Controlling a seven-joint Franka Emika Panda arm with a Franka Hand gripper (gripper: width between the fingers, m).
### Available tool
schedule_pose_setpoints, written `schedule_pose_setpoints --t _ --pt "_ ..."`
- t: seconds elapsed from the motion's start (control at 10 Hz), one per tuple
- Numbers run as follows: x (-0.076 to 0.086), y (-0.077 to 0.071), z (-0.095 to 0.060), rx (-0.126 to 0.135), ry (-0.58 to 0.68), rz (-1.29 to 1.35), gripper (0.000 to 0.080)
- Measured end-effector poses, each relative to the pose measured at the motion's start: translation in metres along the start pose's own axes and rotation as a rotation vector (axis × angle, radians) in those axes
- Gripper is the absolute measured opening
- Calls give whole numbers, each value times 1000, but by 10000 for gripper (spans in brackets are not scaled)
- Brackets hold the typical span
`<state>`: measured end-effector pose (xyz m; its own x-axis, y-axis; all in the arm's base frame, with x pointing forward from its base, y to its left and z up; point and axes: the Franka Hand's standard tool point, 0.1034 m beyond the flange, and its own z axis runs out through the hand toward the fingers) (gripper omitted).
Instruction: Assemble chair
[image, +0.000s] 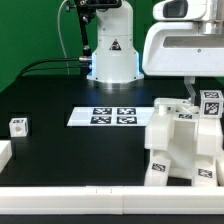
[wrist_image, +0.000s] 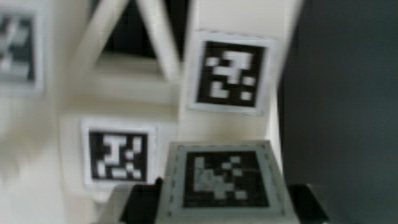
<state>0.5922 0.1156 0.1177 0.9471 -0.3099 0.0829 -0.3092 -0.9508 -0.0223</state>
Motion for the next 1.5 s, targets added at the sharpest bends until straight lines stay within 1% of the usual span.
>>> schedule_pose_setpoints --t 0.2,0.3,0.5,0.6,0.9,1.0,1.1,1.2,1.3,1.4,1.5 --pt "-1 -1 0 0 0 205 279" --pt "-1 -2 0 6 -4 317 279" --pt "1 -2 1 29 -11 503 281" --pt "1 -2 1 35 -14 529 281" --pt "1 -2 1 34 -13 493 282" --pt "-1 -4 2 35 -14 427 471" --pt "-1 -5 1 35 -13 350 608" --pt "0 -6 0 35 -10 251 608" --pt "-1 -7 0 30 -3 98 637" --pt "-1 -7 0 32 1 -66 647" --pt "1 -5 0 32 2 -138 647"
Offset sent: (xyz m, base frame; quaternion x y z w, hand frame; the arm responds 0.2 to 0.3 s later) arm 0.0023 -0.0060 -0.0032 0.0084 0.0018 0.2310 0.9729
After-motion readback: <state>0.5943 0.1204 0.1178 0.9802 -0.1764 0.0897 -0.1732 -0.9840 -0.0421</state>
